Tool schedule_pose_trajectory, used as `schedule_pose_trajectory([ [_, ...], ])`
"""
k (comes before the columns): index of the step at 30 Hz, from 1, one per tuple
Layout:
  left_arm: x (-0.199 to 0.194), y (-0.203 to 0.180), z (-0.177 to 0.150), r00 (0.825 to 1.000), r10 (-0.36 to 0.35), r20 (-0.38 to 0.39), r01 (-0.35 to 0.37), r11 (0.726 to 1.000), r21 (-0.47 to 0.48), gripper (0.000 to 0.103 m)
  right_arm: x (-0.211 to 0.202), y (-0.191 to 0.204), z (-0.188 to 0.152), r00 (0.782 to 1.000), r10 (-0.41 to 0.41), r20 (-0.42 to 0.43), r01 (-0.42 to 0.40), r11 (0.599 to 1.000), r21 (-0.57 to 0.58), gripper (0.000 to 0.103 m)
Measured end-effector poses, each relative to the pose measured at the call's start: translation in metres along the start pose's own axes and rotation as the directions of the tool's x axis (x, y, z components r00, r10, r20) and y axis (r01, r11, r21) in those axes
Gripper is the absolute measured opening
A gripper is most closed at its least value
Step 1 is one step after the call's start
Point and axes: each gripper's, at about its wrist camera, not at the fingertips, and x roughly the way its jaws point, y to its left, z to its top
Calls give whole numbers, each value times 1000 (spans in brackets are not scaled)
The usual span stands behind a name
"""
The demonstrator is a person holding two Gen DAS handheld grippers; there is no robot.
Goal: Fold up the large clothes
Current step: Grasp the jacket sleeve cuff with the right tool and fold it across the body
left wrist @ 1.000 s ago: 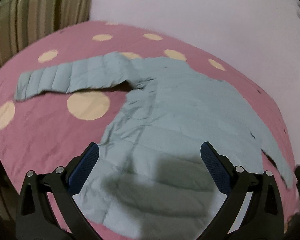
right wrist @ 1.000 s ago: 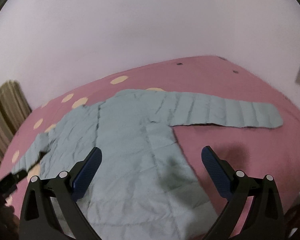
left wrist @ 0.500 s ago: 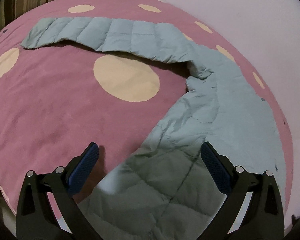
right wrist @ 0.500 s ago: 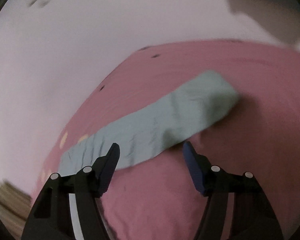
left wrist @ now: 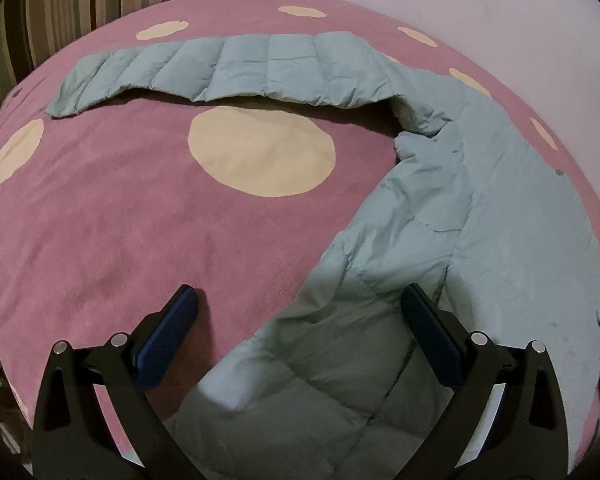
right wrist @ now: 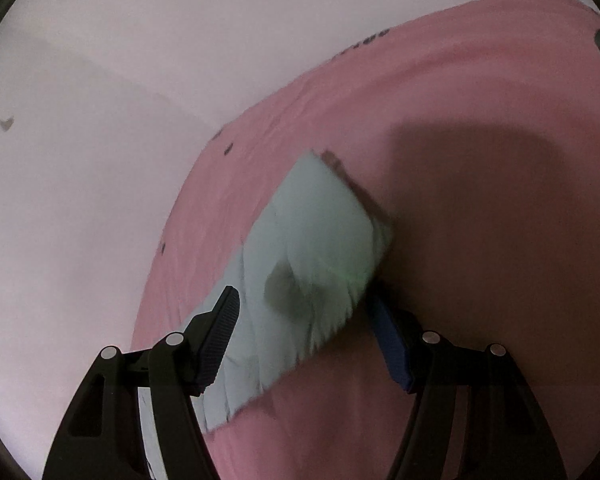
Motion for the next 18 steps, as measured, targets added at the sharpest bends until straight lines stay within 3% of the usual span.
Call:
schedule_pose_trajectory([
  [5, 3, -3, 0, 1000, 26, 7, -26, 999, 18, 101, 7, 0, -2, 999, 6, 41, -7, 1000, 5, 65],
  [6, 3, -4, 0, 1000, 30, 9, -30, 999, 21, 101, 8, 3, -3, 999, -2, 44, 2, 1000, -7, 54],
  [7, 3, -4, 0, 999, 30, 10, -30, 999, 21, 101, 10, 5, -5, 999, -13, 43, 14, 1000, -21, 34],
  [10, 3, -4, -1, 999, 36, 16, -36, 999, 27, 101, 26, -5, 1, 1000, 21, -13, -21, 999, 28, 11],
  [13, 4, -5, -2, 999, 41, 23, -42, 998, 35, 101, 25, -1, 10, 1000, 28, -6, -28, 1000, -10, 8],
  [18, 4, -6, -5, 998, 51, 44, -53, 997, 48, 101, 6, 73, -13, 996, 84, 12, -80, 973, -217, 7],
])
